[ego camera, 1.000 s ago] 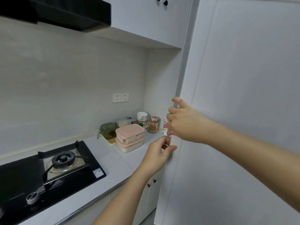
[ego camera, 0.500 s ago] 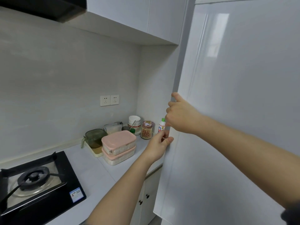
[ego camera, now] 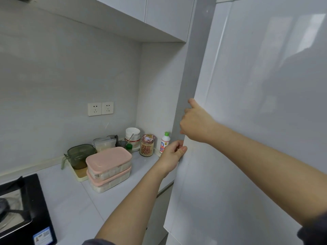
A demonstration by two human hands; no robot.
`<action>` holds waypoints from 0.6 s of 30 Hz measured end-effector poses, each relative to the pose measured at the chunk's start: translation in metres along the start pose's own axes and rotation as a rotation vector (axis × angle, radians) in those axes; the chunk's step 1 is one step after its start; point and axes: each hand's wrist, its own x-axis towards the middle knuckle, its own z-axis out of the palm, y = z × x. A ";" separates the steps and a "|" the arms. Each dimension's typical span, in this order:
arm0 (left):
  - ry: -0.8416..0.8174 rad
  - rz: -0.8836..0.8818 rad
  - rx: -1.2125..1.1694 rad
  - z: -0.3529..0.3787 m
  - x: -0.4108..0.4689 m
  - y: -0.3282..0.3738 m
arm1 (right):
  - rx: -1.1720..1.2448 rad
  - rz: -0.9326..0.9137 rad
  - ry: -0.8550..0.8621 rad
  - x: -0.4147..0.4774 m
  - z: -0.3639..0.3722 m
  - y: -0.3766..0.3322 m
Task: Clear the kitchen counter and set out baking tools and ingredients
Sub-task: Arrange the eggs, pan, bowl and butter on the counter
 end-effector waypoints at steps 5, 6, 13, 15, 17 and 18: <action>-0.019 -0.001 -0.031 0.009 0.021 -0.009 | -0.007 0.003 -0.016 0.006 0.019 0.006; -0.022 -0.002 -0.031 0.010 0.023 -0.010 | -0.011 0.006 -0.015 0.007 0.022 0.007; -0.035 -0.008 -0.041 0.020 0.045 -0.016 | 0.002 0.011 -0.016 0.012 0.042 0.015; -0.043 -0.008 -0.053 0.024 0.050 -0.017 | 0.006 0.013 -0.018 0.013 0.049 0.018; -0.056 -0.006 -0.051 0.027 0.056 -0.019 | -0.007 0.016 -0.033 0.014 0.054 0.020; -0.063 -0.006 -0.048 0.028 0.059 -0.020 | -0.018 0.018 -0.034 0.015 0.058 0.021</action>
